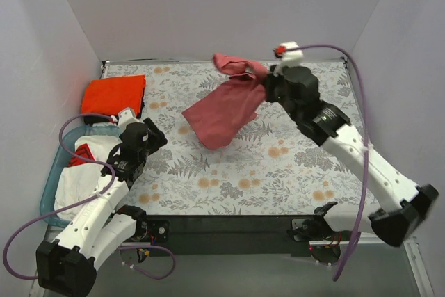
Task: Fold and stack the t-shirts
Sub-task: Flatten the tshirt out
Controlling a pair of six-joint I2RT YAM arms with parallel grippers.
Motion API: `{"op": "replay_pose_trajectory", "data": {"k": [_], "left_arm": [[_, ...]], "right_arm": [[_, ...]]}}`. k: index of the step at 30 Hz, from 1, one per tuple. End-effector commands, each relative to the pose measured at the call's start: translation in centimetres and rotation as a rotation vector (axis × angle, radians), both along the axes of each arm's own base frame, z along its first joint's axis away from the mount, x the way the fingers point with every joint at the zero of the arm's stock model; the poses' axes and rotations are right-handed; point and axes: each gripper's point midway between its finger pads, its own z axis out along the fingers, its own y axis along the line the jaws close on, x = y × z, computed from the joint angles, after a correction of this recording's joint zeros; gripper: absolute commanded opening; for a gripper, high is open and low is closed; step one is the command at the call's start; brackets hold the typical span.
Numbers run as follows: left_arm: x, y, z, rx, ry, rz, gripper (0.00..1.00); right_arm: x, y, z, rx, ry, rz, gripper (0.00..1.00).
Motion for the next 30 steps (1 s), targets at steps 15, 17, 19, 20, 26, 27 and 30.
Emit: {"op": "replay_pose_trajectory", "data": {"k": [15,17,19,20,26,27,30], "left_arm": [[0.4,-3.6,-2.3,-0.051,0.071,-0.203,0.61],[0.4,-3.7,-2.6,-0.047,0.082,-0.209,0.61],[0.4,-3.7,-2.7,-0.049,0.086,-0.211,0.61],[0.4,-3.8,-2.7,-0.049,0.087,-0.213,0.61],[0.4,-3.4,-2.8,-0.038,0.087,-0.198,0.61],[0.4,-3.4,-2.7,-0.036,0.083,-0.196,0.61],[0.5,-3.3,-2.6,-0.035,0.080,-0.193,0.61]], "right_arm": [[-5.5,-7.6,-19.5,0.027,0.501,-0.001,0.64],[-6.1,-4.3,-19.1,0.020,0.504,0.106,0.64],[-6.1,-2.3,-20.0,-0.023,0.519,0.146,0.65],[-6.6,-0.1,-19.4,-0.030,0.506,0.205,0.65],[-6.2,6.4,-22.4,-0.161,0.534,0.272,0.64],[-5.4,7.3,-23.1,-0.181,0.540,0.260,0.64],[-4.2,9.5,-24.3,-0.223,0.548,0.253,0.62]]}}
